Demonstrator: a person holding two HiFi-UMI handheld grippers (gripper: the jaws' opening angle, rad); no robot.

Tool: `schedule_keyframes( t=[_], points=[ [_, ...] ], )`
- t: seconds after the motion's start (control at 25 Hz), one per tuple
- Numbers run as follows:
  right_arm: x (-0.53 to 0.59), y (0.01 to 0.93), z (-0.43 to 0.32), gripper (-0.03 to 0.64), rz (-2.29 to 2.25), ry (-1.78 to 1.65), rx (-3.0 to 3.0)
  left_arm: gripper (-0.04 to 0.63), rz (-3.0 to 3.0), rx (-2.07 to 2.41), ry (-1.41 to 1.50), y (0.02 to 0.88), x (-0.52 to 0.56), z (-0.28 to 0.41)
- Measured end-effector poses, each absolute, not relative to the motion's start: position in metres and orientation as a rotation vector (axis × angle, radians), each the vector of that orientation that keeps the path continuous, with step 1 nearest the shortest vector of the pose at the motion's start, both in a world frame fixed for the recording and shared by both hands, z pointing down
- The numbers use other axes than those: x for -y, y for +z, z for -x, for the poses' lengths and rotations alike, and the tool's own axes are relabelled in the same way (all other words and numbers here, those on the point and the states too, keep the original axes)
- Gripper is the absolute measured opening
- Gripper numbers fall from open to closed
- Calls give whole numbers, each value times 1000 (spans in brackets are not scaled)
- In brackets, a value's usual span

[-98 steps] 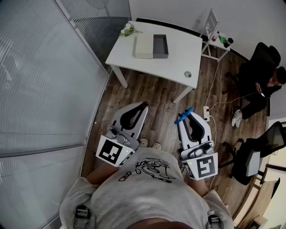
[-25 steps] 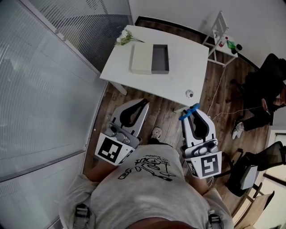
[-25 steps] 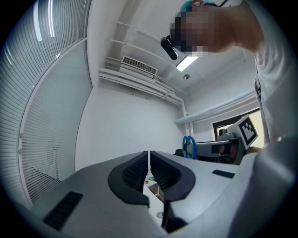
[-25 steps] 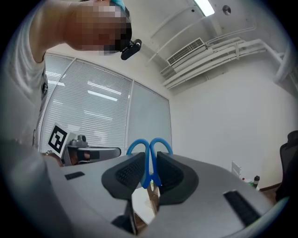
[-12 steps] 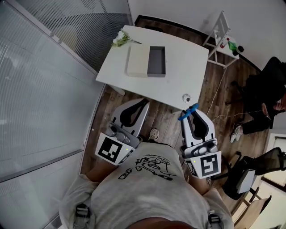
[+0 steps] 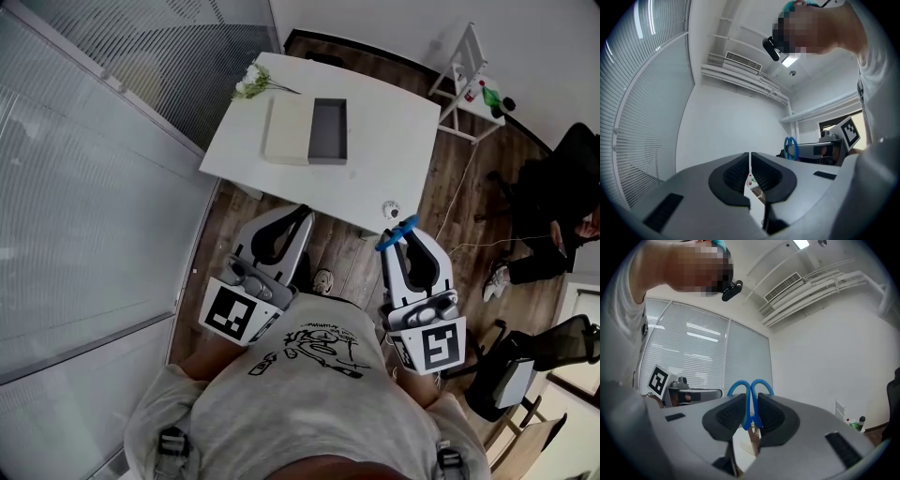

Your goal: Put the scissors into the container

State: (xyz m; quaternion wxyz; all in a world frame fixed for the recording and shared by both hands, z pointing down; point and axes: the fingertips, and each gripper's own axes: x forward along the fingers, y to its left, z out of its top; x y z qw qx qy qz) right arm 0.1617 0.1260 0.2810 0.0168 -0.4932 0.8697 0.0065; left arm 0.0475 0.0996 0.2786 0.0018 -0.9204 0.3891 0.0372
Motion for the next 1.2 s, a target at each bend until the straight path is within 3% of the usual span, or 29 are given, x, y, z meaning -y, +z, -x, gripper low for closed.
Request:
schedule_keyframes(
  t=[1.2],
  points=[
    [35, 268, -112, 89, 1514, 40, -2728, 31, 2888, -1231, 142, 271, 62, -1]
  ],
)
